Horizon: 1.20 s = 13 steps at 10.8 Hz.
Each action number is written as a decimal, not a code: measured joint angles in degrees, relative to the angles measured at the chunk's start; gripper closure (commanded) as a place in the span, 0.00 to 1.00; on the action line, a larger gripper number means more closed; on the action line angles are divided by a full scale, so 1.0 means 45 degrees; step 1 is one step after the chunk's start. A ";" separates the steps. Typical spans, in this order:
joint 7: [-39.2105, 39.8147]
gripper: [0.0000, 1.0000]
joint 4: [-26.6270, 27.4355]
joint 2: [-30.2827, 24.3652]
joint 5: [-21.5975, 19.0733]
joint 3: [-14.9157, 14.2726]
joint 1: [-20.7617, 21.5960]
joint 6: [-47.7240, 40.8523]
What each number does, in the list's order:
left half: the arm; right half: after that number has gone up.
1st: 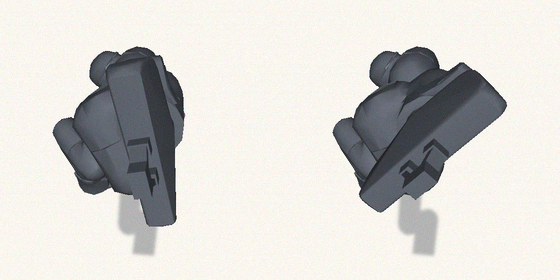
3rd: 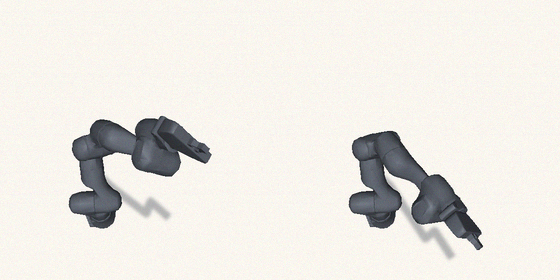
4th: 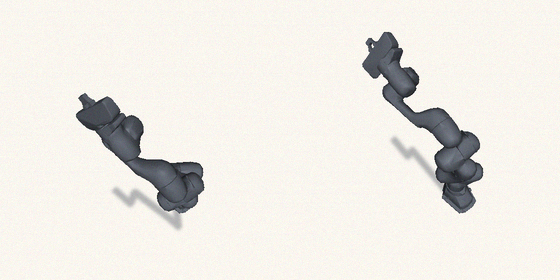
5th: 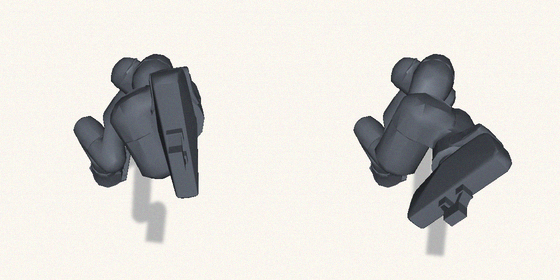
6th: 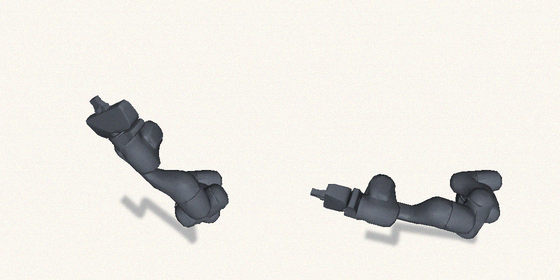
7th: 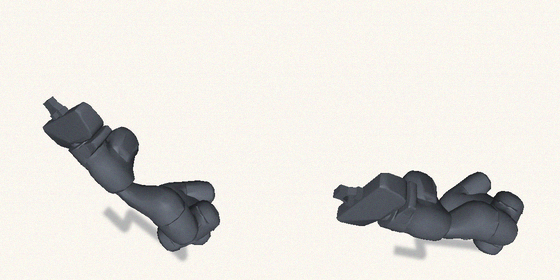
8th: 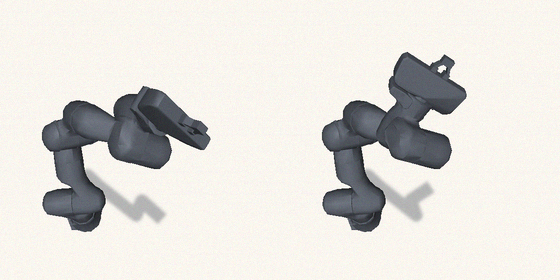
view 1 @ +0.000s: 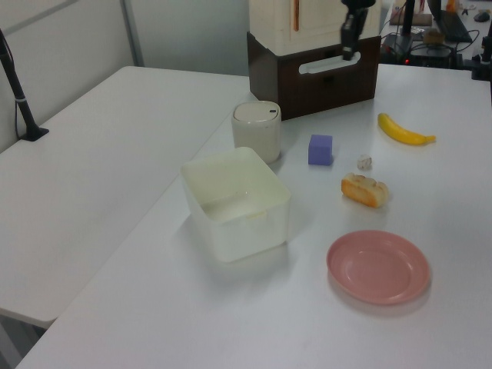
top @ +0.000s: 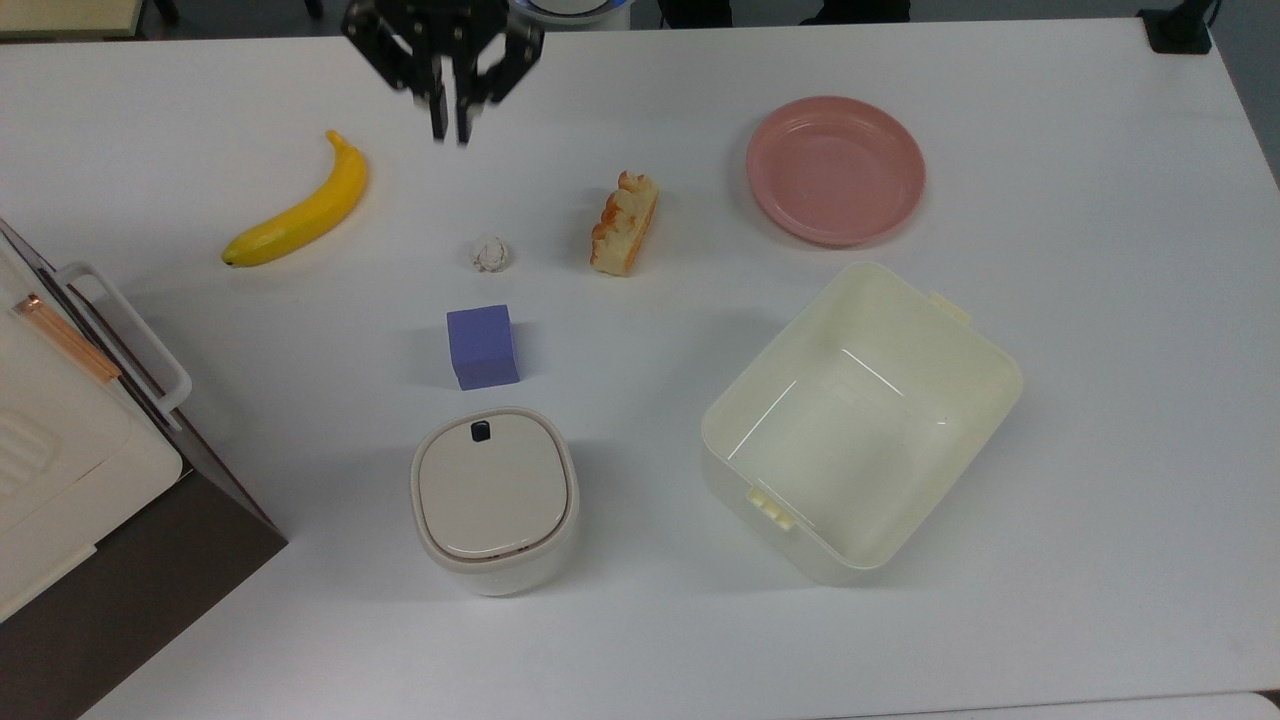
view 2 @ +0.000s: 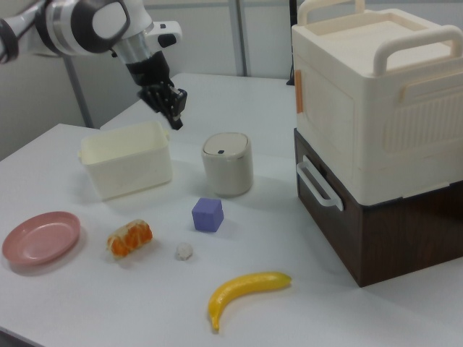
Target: Open the trash can
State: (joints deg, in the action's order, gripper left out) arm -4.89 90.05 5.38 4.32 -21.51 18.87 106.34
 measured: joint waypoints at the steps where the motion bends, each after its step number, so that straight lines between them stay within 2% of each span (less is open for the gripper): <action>1: -0.2360 1.00 0.0146 0.0439 0.0952 0.0055 0.0125 0.1942; 3: -0.6848 1.00 0.0205 0.1488 0.3879 0.0249 0.0349 0.3935; 4: -0.8808 1.00 0.0198 0.2068 0.4801 0.0476 0.0435 0.4320; 5: -1.0018 1.00 0.0072 0.2591 0.5387 0.0587 0.0515 0.4617; 6: -1.0655 1.00 -0.0179 0.3135 0.5852 0.0638 0.0542 0.4734; 9: -1.1067 1.00 -0.1513 0.4780 0.6037 0.0658 0.0540 0.4820; 11: -1.1088 1.00 -0.1928 0.5295 0.6200 0.0658 0.0540 0.4820; 13: -1.1420 1.00 -0.1952 0.5481 0.6927 0.0658 0.0533 0.4709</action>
State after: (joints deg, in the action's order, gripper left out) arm -56.28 81.27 30.04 35.50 -18.55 21.27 127.53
